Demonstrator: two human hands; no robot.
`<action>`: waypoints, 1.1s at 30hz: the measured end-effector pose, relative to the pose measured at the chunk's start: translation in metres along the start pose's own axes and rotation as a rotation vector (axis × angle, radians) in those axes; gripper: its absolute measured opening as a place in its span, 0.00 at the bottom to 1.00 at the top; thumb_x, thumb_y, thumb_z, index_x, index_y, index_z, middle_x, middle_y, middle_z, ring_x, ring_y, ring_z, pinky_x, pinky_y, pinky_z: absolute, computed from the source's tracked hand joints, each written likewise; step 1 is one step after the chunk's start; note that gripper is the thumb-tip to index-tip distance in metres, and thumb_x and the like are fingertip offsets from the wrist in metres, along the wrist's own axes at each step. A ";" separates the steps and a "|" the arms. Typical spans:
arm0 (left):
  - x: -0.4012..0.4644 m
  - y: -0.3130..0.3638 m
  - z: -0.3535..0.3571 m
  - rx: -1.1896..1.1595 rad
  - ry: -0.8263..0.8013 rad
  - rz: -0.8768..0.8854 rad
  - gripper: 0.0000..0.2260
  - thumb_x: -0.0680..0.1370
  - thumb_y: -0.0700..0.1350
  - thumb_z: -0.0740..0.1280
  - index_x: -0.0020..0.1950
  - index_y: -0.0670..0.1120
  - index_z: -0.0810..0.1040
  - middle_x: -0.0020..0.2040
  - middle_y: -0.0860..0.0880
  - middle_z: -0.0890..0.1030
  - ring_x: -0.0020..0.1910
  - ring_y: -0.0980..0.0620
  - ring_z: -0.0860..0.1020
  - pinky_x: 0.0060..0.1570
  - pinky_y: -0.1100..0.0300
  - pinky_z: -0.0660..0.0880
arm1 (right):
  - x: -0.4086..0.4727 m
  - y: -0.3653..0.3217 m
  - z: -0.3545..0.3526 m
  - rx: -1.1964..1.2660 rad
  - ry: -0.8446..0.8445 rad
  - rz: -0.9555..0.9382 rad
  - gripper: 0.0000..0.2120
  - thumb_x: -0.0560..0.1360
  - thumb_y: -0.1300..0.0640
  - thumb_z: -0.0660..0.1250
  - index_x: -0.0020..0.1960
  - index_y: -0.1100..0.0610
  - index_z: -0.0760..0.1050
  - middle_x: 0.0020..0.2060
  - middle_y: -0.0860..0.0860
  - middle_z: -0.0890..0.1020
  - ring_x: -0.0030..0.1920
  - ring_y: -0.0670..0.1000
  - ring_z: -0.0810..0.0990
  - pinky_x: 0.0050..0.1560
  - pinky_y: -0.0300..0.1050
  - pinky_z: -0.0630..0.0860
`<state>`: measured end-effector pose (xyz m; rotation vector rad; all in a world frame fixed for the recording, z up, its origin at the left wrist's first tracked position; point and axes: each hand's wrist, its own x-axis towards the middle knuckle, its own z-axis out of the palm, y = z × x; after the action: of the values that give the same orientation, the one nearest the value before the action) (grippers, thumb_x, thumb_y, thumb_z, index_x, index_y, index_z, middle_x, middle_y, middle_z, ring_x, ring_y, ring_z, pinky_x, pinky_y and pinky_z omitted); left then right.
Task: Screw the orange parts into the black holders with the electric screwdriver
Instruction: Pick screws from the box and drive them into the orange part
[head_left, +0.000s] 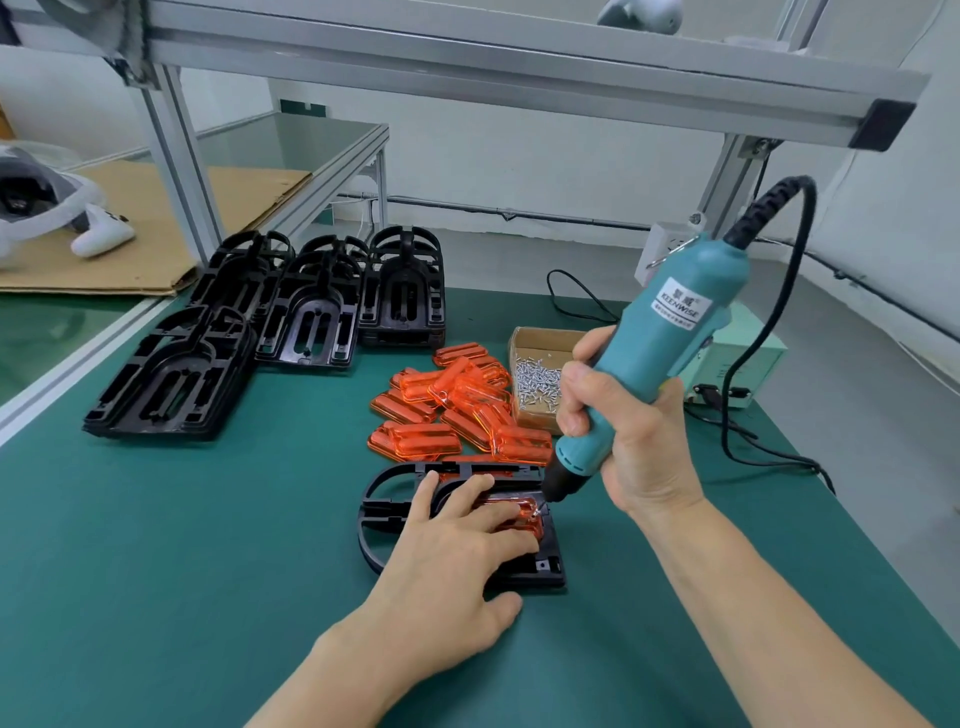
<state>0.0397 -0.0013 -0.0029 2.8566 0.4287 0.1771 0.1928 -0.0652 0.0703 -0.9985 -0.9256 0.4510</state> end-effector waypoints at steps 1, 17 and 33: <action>0.000 0.000 0.000 -0.005 0.001 -0.002 0.23 0.74 0.56 0.61 0.70 0.62 0.66 0.74 0.63 0.60 0.74 0.60 0.43 0.69 0.49 0.29 | 0.000 0.001 0.001 -0.001 -0.014 0.007 0.08 0.69 0.64 0.68 0.39 0.51 0.75 0.25 0.51 0.71 0.23 0.50 0.67 0.29 0.40 0.68; 0.001 -0.001 0.003 -0.072 0.041 -0.016 0.19 0.76 0.56 0.60 0.68 0.63 0.68 0.72 0.66 0.62 0.74 0.61 0.44 0.71 0.50 0.34 | 0.000 0.008 0.004 -0.029 -0.173 -0.001 0.07 0.71 0.60 0.68 0.43 0.48 0.76 0.26 0.46 0.73 0.24 0.47 0.69 0.29 0.39 0.71; 0.003 -0.002 0.006 -0.097 0.049 -0.040 0.18 0.77 0.60 0.60 0.66 0.64 0.70 0.70 0.67 0.64 0.74 0.62 0.45 0.72 0.50 0.35 | -0.002 0.007 0.000 -0.005 -0.297 -0.002 0.07 0.71 0.62 0.69 0.39 0.51 0.74 0.26 0.48 0.73 0.24 0.47 0.70 0.31 0.39 0.72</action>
<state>0.0429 0.0000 -0.0091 2.7510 0.4736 0.2538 0.1925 -0.0633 0.0634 -0.9496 -1.1938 0.6064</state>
